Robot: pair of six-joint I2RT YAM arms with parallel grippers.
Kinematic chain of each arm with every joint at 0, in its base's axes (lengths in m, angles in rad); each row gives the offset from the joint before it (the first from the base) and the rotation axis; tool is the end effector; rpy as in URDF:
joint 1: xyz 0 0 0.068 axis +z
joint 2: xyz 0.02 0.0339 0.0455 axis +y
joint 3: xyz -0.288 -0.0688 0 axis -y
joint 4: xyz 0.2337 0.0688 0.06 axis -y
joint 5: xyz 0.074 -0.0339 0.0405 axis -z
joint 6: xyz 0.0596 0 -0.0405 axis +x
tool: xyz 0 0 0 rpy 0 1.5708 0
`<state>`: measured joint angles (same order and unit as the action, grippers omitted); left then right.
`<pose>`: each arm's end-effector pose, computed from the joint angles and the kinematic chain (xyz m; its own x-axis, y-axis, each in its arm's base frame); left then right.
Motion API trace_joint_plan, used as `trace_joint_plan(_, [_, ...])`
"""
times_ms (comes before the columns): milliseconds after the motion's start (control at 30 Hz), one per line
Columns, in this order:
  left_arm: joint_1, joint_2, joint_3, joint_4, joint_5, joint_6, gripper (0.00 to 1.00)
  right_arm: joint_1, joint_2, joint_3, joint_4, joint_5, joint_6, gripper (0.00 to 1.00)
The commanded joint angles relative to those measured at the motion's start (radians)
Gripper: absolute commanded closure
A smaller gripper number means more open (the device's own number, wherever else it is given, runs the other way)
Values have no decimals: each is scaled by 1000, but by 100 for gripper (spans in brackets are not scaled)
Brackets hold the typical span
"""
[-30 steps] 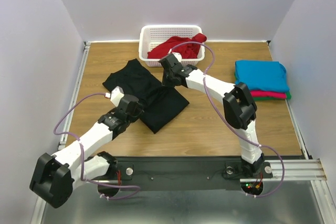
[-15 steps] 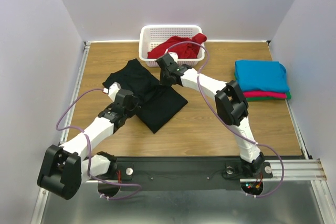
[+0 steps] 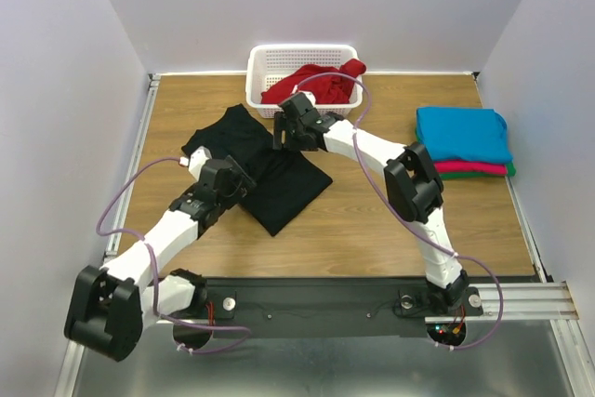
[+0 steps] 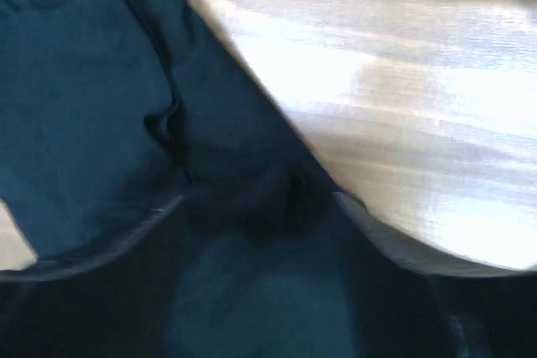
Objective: Fold and stack the t-shirts
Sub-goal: Fold the tshirt
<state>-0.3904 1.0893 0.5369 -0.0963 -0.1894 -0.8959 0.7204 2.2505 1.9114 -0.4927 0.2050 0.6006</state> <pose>0.2102 -0.0744 0.2171 -0.5326 -0.6100 -0.5867 -0.2894 0.7827 -0.5511 0.4067 0.3409 0.2185 -0.7651 0.0647 -0.6407 -0.1339 0.9572 0.2565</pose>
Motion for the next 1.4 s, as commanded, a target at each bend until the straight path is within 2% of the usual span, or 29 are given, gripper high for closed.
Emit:
trace_joint_plan(0, [5,-114,43,-49,-21,2,1,-3,-137,-61,31,-59,-28,11])
trace_joint_plan(67, [5,-155,44,-77,-25,-8,1,-3,-196,-127,34,-79,-31,4])
trace_joint_plan(233, [5,-219,18,-48,14,-11,1,-3,-292,-279,77,-171,-64,4])
trace_joint_plan(367, [5,-169,-15,91,102,0,1,-1,-287,-330,146,-257,-88,12])
trace_joint_plan(467, [5,-100,-6,194,198,17,1,-3,-263,-321,149,-271,-88,47])
trace_joint_plan(500, [4,-45,-2,252,275,26,1,-1,-261,-325,149,-248,-78,62])
trace_joint_plan(600, [4,69,32,299,329,32,1,-3,-293,-363,149,-150,-58,82])
trace_joint_plan(633, [4,92,40,309,335,32,1,-3,-305,-385,149,-133,-55,85])
trace_joint_plan(800, [2,187,43,400,346,23,1,-1,-365,-544,171,-90,-19,89])
trace_joint_plan(1000, [5,268,135,314,213,49,1,-2,-417,-627,189,-79,-9,90])
trace_joint_plan(1133, [56,354,213,264,139,64,1,-1,-466,-675,192,-66,-12,90])
trace_joint_plan(1367, [154,432,284,195,124,100,1,-3,-577,-747,190,-18,-2,90])
